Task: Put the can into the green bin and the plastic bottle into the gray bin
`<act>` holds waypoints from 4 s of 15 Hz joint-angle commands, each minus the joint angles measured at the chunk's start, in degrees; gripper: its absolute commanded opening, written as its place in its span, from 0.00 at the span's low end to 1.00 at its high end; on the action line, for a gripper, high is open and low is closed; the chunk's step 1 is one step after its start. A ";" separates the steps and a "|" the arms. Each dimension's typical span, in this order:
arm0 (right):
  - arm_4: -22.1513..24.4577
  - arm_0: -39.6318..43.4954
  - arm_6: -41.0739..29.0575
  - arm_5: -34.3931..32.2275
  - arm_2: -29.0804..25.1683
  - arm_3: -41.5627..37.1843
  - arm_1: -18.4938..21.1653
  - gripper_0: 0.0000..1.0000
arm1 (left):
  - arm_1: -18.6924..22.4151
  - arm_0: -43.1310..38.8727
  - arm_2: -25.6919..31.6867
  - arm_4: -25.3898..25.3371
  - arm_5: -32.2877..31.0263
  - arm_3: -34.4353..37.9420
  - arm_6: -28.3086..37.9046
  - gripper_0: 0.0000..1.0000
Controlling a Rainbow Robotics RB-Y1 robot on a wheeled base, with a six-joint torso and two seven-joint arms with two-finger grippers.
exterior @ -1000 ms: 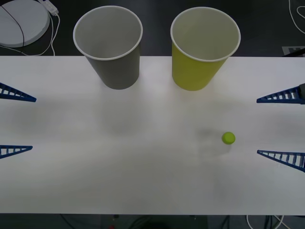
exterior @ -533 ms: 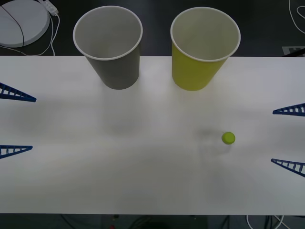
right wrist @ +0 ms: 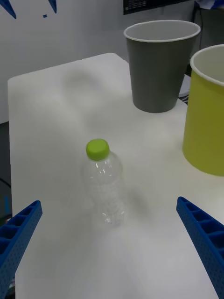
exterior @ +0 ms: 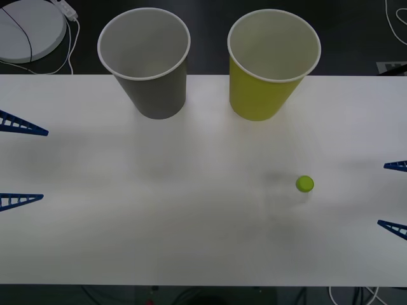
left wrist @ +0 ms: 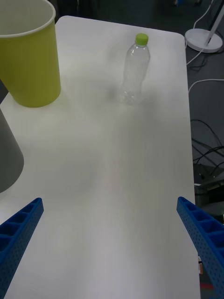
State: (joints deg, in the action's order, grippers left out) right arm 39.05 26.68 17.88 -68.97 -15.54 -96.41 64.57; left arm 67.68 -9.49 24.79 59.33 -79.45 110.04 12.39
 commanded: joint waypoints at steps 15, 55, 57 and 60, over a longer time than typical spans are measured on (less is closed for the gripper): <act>2.79 -8.49 8.49 2.87 10.00 11.51 -10.60 1.00 | 0.00 0.00 0.00 0.00 0.00 0.00 0.00 1.00; 1.20 -24.49 13.23 15.53 33.12 11.60 -14.82 0.00 | 0.00 0.00 0.00 0.00 0.00 0.00 0.00 1.00; -0.11 -24.49 13.23 15.27 33.12 11.60 -13.85 0.00 | 0.00 0.00 0.00 0.00 0.00 0.00 0.00 1.00; -3.28 -24.49 12.62 14.83 33.03 11.42 -11.66 0.00 | 0.00 0.00 0.00 0.00 0.00 0.00 0.00 1.00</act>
State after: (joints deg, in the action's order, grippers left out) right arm 36.58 2.19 30.72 -53.98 17.51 -84.91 52.33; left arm 67.68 -9.49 24.79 59.33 -79.45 110.04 12.39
